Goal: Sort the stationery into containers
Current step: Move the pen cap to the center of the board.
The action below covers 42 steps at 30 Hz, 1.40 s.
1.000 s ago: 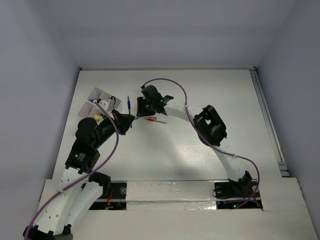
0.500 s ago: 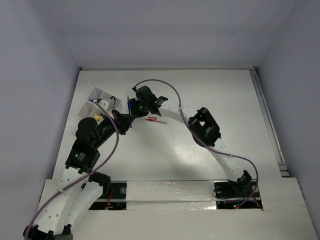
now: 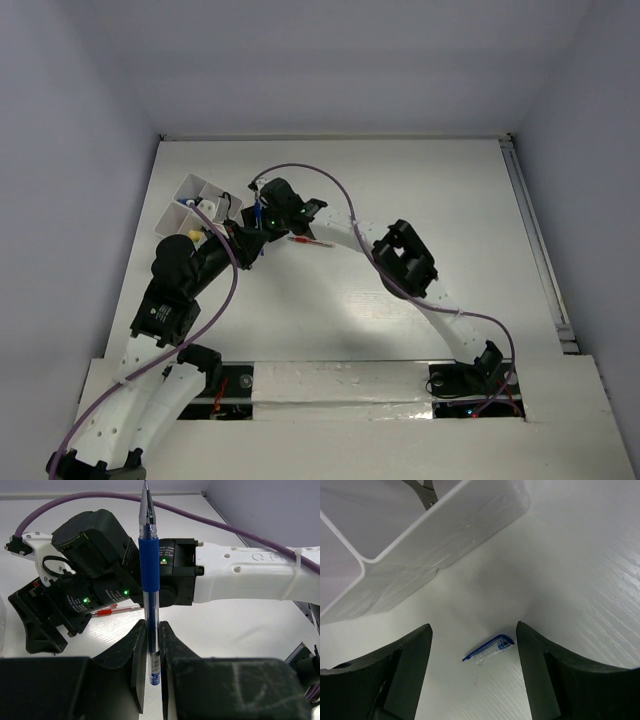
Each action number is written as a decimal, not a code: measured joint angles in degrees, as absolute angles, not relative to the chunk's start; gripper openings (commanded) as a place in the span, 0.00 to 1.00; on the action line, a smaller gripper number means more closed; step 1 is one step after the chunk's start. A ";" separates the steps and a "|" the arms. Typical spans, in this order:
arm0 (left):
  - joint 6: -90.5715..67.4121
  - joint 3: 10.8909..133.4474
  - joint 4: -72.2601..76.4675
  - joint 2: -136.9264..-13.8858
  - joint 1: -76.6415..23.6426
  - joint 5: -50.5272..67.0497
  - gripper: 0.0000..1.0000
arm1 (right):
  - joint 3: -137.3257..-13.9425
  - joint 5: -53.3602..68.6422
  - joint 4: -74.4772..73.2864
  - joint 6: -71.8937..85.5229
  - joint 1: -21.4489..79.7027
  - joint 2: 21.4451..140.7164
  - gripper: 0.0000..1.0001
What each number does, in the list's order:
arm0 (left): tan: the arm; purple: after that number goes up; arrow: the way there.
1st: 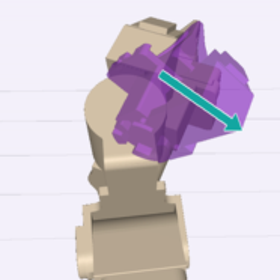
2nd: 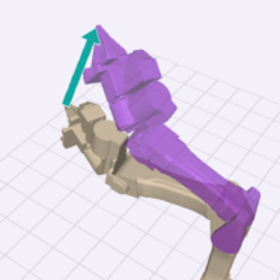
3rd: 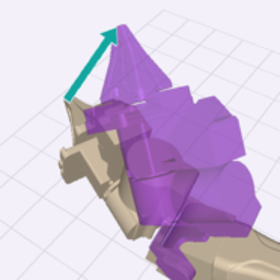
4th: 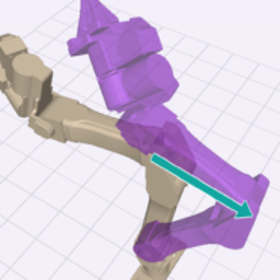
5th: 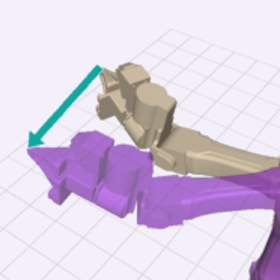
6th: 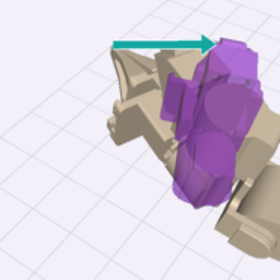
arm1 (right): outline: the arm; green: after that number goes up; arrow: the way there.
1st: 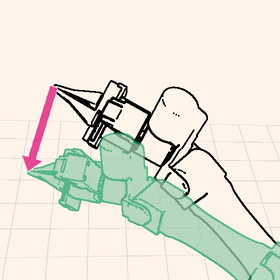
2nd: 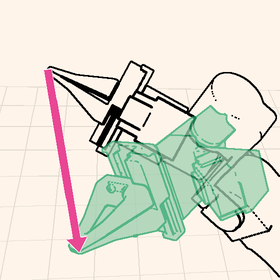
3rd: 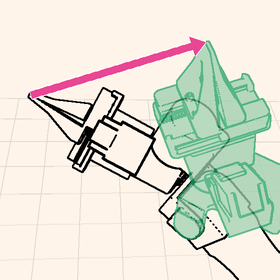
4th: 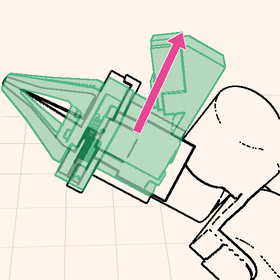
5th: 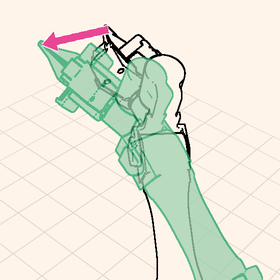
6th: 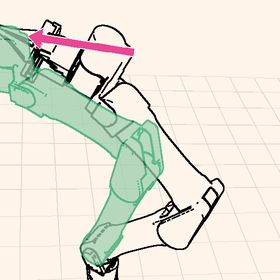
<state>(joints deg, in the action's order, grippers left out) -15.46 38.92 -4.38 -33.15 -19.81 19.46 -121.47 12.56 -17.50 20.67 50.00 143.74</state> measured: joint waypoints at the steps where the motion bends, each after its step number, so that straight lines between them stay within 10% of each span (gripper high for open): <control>1: -15.46 38.92 -4.40 -33.15 -19.81 19.44 0.00 | -121.51 12.29 -17.50 20.53 50.13 143.74 0.75; 12: -15.46 38.92 -4.38 -33.12 -19.81 19.46 0.00 | -121.36 0.47 -19.27 20.84 51.83 143.06 0.71; 42: -15.44 38.92 -4.51 -31.94 -19.81 19.18 0.00 | -108.99 -10.35 -17.78 23.99 55.70 136.18 0.07</control>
